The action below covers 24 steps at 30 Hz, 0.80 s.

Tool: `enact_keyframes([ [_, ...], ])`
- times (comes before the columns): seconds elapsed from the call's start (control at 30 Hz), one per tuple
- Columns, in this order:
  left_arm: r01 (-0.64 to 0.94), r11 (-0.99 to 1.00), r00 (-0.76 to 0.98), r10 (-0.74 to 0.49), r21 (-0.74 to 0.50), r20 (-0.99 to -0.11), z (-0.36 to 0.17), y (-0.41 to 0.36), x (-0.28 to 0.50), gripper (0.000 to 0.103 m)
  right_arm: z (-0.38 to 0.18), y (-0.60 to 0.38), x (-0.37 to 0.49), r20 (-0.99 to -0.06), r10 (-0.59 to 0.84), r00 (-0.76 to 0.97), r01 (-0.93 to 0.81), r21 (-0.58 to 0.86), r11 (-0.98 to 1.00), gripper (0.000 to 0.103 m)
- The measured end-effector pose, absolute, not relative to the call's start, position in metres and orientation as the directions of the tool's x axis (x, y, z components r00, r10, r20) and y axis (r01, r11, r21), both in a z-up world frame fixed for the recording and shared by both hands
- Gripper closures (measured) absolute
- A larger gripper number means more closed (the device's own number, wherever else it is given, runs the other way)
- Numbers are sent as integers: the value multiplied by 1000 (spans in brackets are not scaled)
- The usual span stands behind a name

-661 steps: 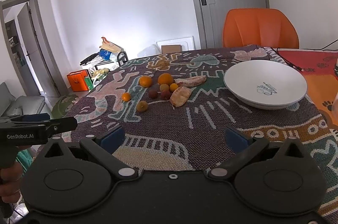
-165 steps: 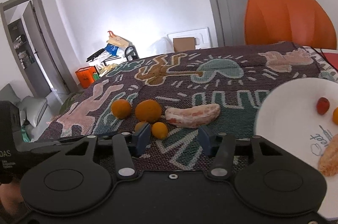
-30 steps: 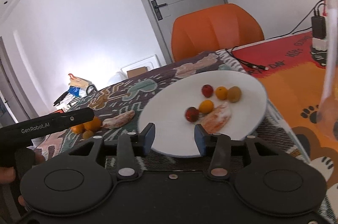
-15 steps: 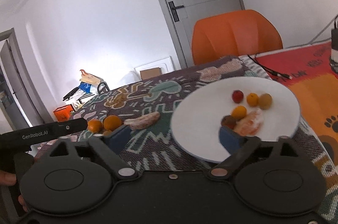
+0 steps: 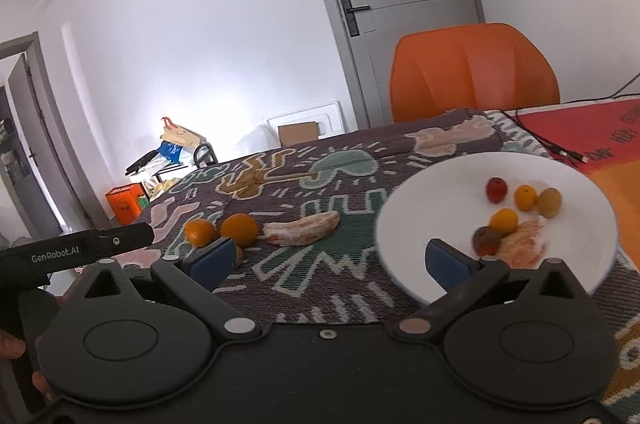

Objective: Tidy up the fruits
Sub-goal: 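Move both grippers back to the remaining fruit on the blanket, then grasp a large orange with the left gripper while the right grasps the small yellow fruit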

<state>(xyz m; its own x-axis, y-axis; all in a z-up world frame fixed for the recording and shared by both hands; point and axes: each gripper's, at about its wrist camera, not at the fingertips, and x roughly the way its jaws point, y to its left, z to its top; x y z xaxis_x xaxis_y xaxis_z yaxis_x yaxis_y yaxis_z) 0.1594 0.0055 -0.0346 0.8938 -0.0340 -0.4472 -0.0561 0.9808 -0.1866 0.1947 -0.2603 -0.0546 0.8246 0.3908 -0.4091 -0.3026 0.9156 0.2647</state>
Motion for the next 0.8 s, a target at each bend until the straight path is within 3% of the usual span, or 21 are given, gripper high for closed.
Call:
enact_keyframes([
  [0.53,-93,986,896,22,-138,-444,-36,35,154,2,-52,-210,210,-434,461,774,-391,245,887,0],
  [0.8,-137,971,896,38,-194,-442,-37,58,156,0,-55,-193,228,-459,494,738,-418,264,869,0],
])
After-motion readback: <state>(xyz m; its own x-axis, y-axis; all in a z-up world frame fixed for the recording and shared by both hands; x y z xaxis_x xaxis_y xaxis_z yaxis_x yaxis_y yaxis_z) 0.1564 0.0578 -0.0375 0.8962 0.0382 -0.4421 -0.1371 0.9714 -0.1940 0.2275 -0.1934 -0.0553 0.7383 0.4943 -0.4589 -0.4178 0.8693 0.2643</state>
